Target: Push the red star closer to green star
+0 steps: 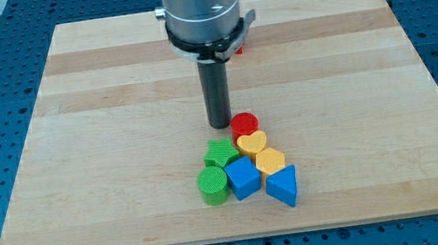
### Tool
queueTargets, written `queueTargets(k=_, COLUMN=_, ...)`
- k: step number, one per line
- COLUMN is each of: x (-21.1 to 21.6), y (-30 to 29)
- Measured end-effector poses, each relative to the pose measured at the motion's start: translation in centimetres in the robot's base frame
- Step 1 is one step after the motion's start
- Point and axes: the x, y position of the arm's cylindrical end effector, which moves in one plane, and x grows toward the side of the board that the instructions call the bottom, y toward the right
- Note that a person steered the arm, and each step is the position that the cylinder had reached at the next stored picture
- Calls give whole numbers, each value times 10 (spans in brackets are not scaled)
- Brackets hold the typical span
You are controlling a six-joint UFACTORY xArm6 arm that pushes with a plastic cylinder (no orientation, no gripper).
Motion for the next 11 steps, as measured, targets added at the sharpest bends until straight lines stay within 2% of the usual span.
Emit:
queueTargets(k=2, x=-70, y=-34)
queueTargets(k=4, x=-170, y=-66)
queueTargets(k=5, x=-198, y=-38)
queueTargets(k=6, x=-211, y=14)
queueTargets(k=7, x=-212, y=55)
queueTargets(k=8, x=-197, y=58)
queueTargets(k=11, x=-141, y=-1)
